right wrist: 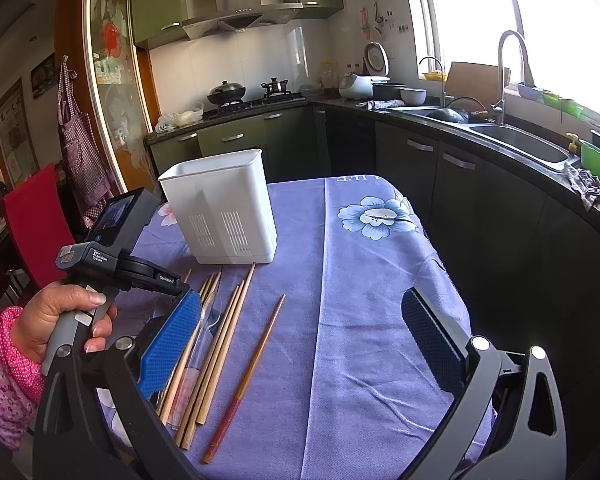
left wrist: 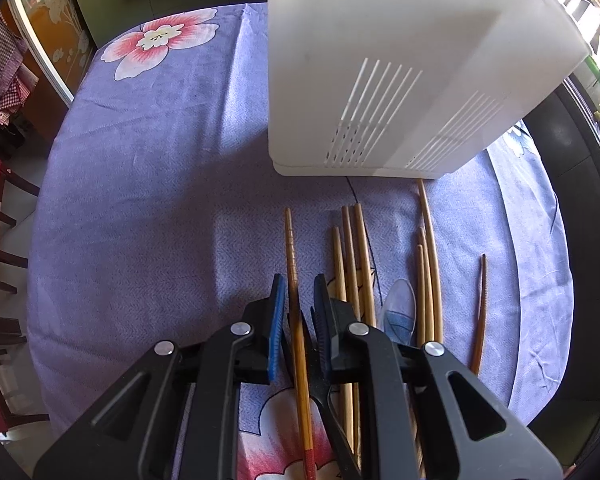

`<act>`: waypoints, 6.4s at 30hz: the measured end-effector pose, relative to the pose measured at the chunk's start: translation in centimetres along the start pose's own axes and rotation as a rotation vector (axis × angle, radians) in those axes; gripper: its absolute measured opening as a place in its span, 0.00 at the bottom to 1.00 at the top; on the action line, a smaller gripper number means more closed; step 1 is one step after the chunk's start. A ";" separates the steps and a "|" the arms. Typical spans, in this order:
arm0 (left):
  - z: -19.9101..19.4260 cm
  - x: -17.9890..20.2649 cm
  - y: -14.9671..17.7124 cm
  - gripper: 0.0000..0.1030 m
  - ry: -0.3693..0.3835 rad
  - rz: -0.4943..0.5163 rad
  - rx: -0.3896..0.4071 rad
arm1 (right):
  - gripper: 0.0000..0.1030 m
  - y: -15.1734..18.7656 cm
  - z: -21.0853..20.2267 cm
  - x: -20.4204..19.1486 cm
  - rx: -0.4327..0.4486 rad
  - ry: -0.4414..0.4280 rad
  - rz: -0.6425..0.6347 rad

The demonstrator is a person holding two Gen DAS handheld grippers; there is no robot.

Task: Organize utensils
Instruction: 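Lower the left gripper onto a wooden chopstick and close on it, then close the right gripper on a lone chopstick while the left gripper lifts its chopstick, then carry both chopsticks upright over the white holder and release them inside, then lower the left gripper onto the black plastic fork and close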

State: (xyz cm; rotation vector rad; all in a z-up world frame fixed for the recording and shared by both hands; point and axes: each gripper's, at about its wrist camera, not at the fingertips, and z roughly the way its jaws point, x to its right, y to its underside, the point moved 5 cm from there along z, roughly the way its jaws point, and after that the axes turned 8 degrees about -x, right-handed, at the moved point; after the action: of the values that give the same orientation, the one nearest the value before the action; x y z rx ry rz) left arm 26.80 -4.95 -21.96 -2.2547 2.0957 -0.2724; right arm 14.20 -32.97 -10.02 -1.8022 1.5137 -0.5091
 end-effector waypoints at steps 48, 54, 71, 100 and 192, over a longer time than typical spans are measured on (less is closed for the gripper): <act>-8.9 -1.0 3.7 0.06 0.069 0.116 0.254 | 0.07 1.3 20.7 -5.4 -0.730 0.102 -0.003; -9.5 -1.2 3.9 0.06 0.064 0.120 0.264 | 0.07 -0.4 18.7 -4.6 -0.650 0.029 0.038; -14.0 -1.4 6.3 0.06 0.064 0.142 0.371 | 0.07 -4.2 3.8 -5.0 -0.248 -0.109 0.022; -23.9 -0.2 4.5 0.05 0.090 0.187 0.515 | 0.07 -11.8 -2.3 -6.2 -0.104 -0.185 -0.052; -1.0 0.9 7.1 0.17 0.055 0.006 -0.079 | 0.38 -5.1 3.2 -3.1 -0.211 -0.191 -0.028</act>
State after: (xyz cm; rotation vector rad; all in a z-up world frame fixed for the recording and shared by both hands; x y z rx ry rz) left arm 19.69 -6.31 -21.96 -2.3092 2.1774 -0.2592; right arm 19.23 -28.88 -7.98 -1.9733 1.4555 -0.1882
